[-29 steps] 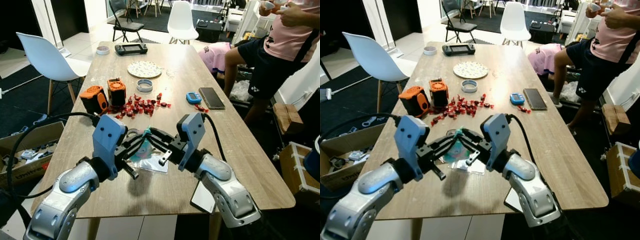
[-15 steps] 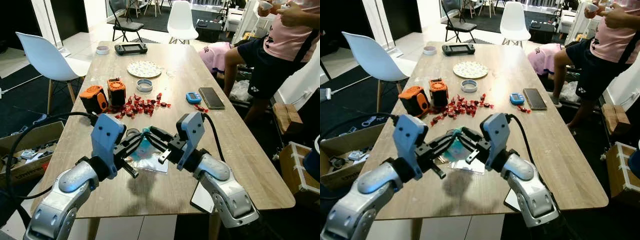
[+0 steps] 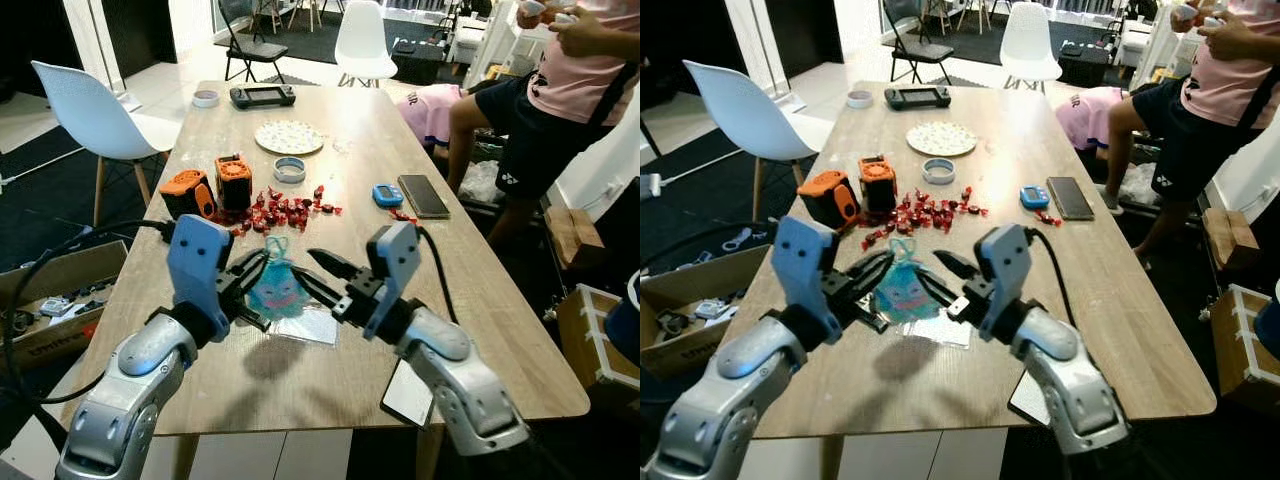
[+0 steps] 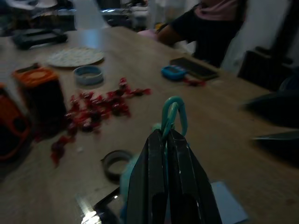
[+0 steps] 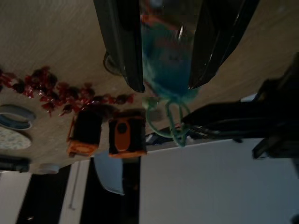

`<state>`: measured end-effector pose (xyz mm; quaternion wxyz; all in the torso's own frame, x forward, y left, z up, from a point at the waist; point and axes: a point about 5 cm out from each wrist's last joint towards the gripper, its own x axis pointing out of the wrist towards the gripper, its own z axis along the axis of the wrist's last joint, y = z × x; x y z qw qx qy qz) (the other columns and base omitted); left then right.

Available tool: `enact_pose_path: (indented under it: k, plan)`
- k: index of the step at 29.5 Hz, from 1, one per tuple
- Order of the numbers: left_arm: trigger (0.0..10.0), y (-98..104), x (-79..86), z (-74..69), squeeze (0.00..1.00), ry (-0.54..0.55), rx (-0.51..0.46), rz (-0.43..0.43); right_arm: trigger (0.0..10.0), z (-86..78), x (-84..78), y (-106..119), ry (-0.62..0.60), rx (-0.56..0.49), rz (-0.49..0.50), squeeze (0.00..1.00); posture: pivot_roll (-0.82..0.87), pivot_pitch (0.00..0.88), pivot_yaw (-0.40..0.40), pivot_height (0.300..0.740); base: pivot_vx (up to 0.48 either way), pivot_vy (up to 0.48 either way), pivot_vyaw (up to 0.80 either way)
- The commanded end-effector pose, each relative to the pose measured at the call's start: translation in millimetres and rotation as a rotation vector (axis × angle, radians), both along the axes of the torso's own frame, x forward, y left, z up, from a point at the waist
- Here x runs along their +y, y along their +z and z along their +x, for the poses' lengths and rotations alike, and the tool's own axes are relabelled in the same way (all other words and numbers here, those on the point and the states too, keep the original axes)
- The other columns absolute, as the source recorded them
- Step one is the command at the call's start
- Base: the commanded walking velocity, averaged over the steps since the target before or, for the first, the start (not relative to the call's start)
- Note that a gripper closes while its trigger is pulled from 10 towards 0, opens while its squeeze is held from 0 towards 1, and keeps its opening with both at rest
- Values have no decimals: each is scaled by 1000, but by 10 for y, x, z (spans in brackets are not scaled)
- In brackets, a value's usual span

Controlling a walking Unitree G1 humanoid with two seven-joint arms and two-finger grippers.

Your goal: Hang keys on a hook

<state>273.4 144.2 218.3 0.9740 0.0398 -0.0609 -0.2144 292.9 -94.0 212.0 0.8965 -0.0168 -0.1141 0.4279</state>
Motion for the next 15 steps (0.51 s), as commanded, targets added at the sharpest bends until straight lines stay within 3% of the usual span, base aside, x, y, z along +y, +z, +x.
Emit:
enact_pose_path:
  k: [1, 4, 10, 12, 13, 15]
  plan:
    - [10000, -40, 48, 40, 0, 71, 6, -11, 10000, -9, -137, 19, -21, 6, 4, 0, 125, 134, -66, 740, 0, 0, 0]
    - [10000, -41, 129, 118, 0, 183, 14, -36, 10000, 48, -283, 54, -77, 1, 8, 0, 119, 130, -63, 740, 0, 0, 0]
    - [10000, -40, 182, 168, 0, 279, 31, -64, 10000, 108, -321, 83, -150, -23, 16, 0, 119, 130, -63, 740, 0, 0, 0]
    - [10000, -31, 214, 182, 0, 331, 24, -58, 10000, 156, -323, 104, -219, -43, 42, 0, 120, 125, -63, 740, 0, 0, 0]
    - [10000, 16, 206, 164, 0, 373, -27, -9, 10000, 191, -283, 163, -311, -90, 112, 0, 129, 123, -64, 740, 0, 0, 0]
    - [10000, 33, 192, 152, 0, 374, -48, 9, 10000, 193, -268, 179, -329, -105, 127, 0, 129, 123, -64, 740, 0, 0, 0]
